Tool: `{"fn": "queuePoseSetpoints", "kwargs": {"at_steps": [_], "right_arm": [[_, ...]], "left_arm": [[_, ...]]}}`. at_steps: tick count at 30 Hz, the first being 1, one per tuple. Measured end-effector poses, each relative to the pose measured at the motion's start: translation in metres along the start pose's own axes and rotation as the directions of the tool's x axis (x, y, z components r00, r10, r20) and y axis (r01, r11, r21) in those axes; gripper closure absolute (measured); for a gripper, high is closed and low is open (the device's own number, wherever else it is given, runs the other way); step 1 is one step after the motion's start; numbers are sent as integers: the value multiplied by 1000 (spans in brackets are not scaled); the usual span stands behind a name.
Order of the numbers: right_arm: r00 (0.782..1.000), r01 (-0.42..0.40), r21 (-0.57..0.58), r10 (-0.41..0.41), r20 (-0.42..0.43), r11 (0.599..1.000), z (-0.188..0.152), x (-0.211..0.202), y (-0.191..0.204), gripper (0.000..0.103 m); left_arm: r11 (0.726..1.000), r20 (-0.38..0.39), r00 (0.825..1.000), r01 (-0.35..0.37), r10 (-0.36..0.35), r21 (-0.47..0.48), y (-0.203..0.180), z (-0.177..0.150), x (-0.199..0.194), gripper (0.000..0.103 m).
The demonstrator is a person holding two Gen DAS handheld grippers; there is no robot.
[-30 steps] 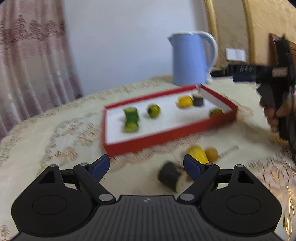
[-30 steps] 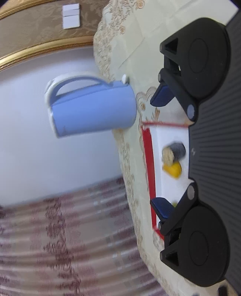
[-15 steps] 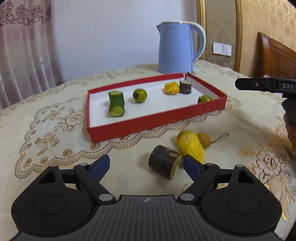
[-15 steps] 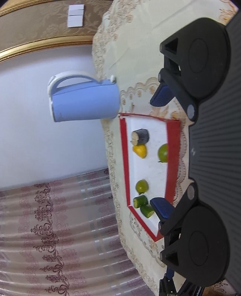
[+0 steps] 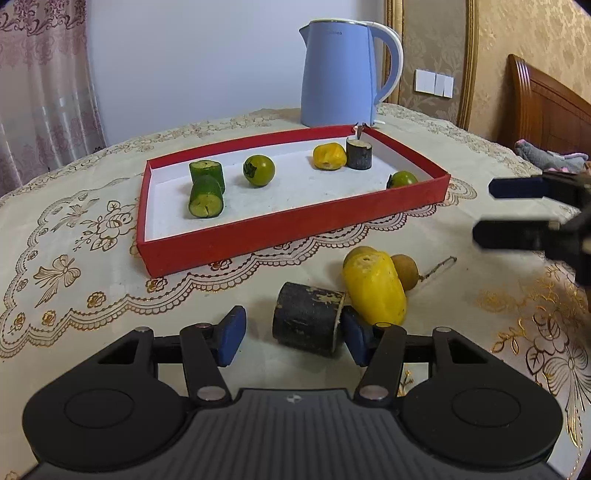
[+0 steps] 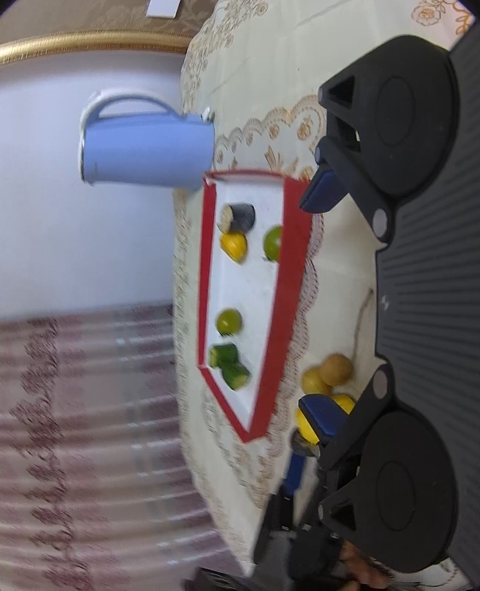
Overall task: Organize fruits
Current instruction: 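Grasp the dark sugarcane piece on the table with the left gripper, then grasp a small brown round fruit with the right gripper while the left holds the sugarcane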
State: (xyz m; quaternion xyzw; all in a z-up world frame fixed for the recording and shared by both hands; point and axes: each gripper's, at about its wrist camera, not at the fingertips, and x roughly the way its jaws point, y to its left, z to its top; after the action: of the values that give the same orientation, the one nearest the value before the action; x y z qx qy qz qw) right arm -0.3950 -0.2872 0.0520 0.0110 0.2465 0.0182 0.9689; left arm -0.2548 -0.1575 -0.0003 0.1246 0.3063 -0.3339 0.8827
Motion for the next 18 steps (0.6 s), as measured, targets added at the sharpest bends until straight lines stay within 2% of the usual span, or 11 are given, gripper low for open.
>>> {"fn": "queuePoseSetpoints", "kwargs": {"at_steps": [2,4,6,8,18], "right_arm": [[1000,-11,-39,10,-22,999,-1,5,8,4],[999,-10,-75,6,-48,997,-1,11,15,13],[998,-19,-99,13,-69,995,-2,15,21,20],[995,-36,-122,24,-99,992,-2,20,27,26],[989,-51,-201,22,-143,978,-1,31,44,25]], "left_arm": [[1000,14,1000,-9,9,-2,0,-1,0,51],[1000,23,999,-27,27,-10,1,-2,0,64],[999,29,999,-39,40,-33,6,-3,-1,71],[999,31,999,-27,29,-44,9,-3,-2,71],[999,32,999,-28,30,-36,7,-2,-1,70]]}}
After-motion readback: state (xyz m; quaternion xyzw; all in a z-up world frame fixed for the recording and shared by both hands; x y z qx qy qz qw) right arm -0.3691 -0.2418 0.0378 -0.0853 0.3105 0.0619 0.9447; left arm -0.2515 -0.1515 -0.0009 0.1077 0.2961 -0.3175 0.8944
